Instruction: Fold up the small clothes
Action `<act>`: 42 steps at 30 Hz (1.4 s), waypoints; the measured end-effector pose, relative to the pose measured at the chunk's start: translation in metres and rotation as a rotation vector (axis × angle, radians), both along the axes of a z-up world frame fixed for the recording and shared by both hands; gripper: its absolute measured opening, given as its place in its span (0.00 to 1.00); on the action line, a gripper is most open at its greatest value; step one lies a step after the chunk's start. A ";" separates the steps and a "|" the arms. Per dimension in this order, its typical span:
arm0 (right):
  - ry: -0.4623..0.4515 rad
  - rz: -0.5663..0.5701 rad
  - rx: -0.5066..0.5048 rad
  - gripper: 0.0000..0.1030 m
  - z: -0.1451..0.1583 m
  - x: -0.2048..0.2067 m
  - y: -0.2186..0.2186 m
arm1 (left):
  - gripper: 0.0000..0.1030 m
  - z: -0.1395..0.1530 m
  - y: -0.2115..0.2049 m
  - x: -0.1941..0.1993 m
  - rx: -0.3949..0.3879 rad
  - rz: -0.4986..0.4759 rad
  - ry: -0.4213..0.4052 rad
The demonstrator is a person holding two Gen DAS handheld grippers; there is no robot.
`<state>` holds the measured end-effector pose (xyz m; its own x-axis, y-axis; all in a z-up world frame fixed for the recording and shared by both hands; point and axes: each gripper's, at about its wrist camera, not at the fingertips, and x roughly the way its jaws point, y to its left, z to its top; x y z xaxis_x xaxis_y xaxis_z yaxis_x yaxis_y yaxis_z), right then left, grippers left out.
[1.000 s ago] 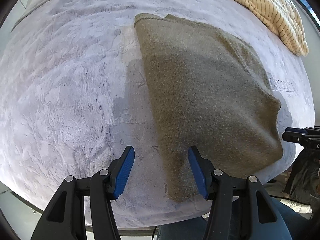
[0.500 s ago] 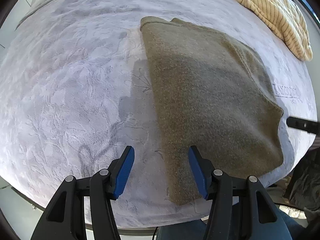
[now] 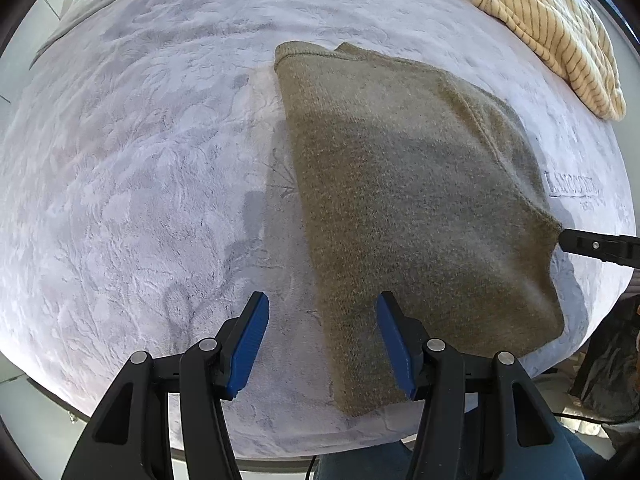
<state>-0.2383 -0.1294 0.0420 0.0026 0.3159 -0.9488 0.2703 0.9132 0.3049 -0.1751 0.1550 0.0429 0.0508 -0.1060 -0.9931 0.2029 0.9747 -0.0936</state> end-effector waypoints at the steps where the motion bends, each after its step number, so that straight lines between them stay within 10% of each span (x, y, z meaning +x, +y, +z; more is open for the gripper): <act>1: -0.001 -0.001 -0.006 0.61 0.002 0.000 -0.001 | 0.56 0.001 0.000 0.001 -0.001 0.003 0.001; 19: -0.070 0.006 -0.044 0.77 0.046 0.007 0.022 | 0.56 0.028 0.002 0.018 0.018 0.047 -0.041; 22: -0.079 0.009 -0.071 0.77 0.051 0.010 0.026 | 0.85 0.037 -0.001 0.020 0.022 0.052 -0.059; 42: -0.153 0.040 -0.221 1.00 0.084 0.015 0.051 | 1.00 0.068 -0.008 0.028 0.041 0.043 -0.145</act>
<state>-0.2238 -0.0784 0.1262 0.1428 0.1041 -0.9843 0.1987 0.9712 0.1315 -0.1466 0.1466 0.1108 0.1979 -0.0603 -0.9784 0.1695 0.9852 -0.0264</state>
